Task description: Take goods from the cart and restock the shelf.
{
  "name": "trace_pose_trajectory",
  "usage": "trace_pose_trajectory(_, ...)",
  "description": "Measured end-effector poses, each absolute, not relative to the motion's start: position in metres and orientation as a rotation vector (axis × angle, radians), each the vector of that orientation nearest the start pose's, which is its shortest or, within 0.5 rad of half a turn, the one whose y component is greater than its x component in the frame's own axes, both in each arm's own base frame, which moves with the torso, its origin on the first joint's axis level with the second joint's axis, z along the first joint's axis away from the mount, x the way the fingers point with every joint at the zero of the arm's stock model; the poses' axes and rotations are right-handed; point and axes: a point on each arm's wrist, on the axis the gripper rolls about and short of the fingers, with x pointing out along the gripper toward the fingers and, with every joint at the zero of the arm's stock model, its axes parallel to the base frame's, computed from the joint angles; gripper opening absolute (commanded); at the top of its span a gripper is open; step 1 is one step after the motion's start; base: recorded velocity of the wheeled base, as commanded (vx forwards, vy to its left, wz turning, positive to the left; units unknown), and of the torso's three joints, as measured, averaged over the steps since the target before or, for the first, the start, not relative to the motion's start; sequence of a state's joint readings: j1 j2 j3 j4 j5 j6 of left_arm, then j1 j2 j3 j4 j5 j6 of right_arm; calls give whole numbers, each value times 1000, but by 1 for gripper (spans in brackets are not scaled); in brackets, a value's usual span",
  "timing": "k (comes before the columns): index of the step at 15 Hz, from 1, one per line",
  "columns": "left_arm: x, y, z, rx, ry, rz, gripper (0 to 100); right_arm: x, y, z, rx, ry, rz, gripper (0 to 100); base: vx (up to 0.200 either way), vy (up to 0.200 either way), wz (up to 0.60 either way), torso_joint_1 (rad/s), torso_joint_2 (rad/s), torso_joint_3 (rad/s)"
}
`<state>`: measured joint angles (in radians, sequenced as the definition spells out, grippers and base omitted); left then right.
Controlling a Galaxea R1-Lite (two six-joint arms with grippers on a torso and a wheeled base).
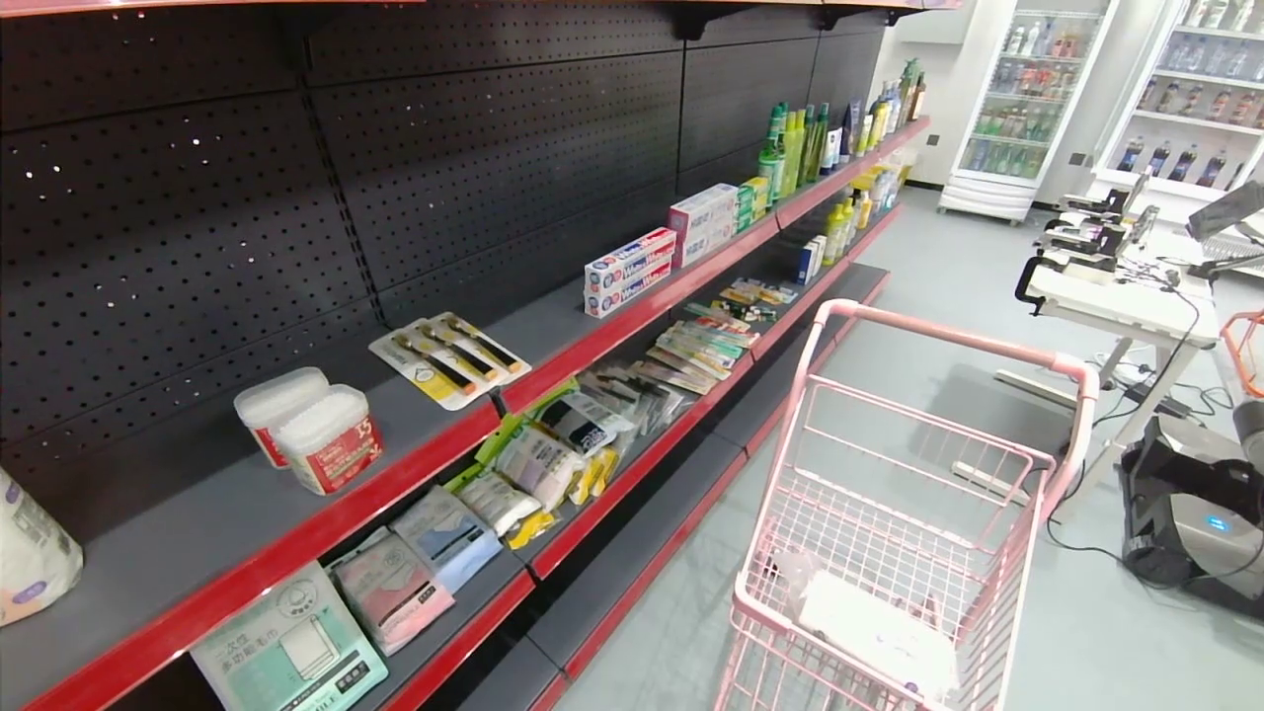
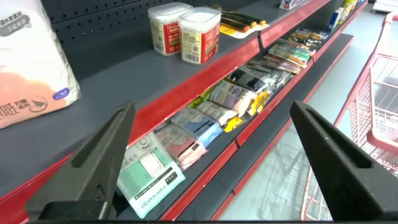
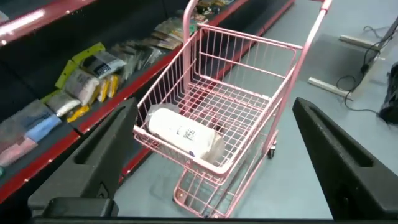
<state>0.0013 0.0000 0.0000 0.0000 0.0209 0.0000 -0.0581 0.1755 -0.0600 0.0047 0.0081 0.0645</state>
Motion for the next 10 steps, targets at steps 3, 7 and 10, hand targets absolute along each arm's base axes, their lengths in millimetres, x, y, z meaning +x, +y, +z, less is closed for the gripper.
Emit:
trace_pose_trajectory(3, -23, 0, 75, 0, 0, 22, 100, 18, -1, 163, 114, 171, -64, 100, 0, 0, 0, 0, 0, 0)
trace_pose_trajectory(7, -23, 0, 75, 0, 0, 23, 100, 113, -8, 188, 21, 453, -32, 100, 0, 0, 0, 0, 0, 0)
trace_pose_trajectory(10, -23, 0, 75, 0, 0, 22, 100, 179, -17, 150, -169, 665, 67, 100, 0, 0, 0, 0, 0, 0)
